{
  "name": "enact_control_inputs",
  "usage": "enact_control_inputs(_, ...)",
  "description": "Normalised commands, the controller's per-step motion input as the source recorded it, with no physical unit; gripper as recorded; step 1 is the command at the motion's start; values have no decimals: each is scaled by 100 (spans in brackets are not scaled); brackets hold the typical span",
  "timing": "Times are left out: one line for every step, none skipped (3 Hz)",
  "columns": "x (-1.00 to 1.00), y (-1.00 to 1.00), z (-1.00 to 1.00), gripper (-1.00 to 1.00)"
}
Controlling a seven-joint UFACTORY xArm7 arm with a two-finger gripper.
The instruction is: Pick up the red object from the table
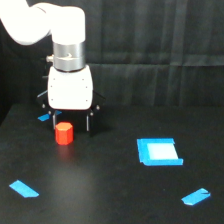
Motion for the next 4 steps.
enact_control_inputs(47,-46,-4,94)
enact_control_inputs(19,-43,-4,95)
enact_control_inputs(6,-51,3,100)
enact_control_inputs(3,-25,-23,59)
